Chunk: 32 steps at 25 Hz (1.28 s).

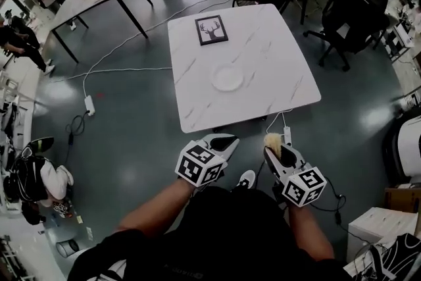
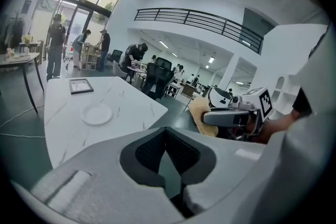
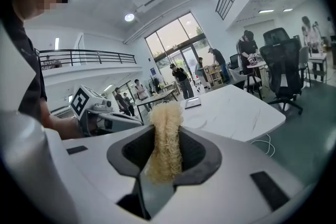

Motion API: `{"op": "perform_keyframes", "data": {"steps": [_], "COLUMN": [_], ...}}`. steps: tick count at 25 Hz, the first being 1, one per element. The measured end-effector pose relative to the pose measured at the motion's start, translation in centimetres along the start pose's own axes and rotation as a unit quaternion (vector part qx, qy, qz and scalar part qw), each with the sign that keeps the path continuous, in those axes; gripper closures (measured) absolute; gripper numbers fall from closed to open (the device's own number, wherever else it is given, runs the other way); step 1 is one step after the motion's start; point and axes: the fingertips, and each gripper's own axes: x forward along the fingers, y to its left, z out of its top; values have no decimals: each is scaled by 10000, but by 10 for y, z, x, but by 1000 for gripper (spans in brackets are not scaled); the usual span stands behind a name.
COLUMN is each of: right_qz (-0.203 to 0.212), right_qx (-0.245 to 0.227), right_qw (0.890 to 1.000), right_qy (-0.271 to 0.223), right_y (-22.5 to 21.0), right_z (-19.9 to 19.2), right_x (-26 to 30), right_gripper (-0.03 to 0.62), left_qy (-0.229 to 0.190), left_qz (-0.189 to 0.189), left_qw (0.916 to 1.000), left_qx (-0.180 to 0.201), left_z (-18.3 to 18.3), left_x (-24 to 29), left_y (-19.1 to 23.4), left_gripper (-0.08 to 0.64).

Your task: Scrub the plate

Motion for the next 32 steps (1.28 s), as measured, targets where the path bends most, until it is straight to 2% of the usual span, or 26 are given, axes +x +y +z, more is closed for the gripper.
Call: {"op": "perform_keyframes", "data": {"steps": [4,8,14,18,23,28,32], "right_qz": [251,470,814,907,824,591,521], "right_qx": [-77,1,86,106,67,-6,-157], "right_qw": [9996,9985,9958,9948,9954,9960,9942], "right_qy": [125,274,409,458,479,668,927], "right_y": [-28,-47,-49,-52,-60,-85,-94], "right_z": [10,4,7,11,28,42,45], "right_x": [-5,3,30,49,73,109,148], "right_gripper": [462,462,462,463,462,462,462], "left_qy": [-7,171,183,151,307,163,243], "left_qz": [229,600,943,962,931,826,1005], "left_qw": [9997,9978,9946,9940,9940,9953,9940], "left_qx": [-31,-203,-402,-506,-485,-482,-358], "left_z": [12,0,7,12,20,53,56], "left_x": [25,35,30,34,47,64,65], "left_y": [-9,-2,20,33,65,108,156], "left_gripper": [552,552,552,552,552,552,552]}}
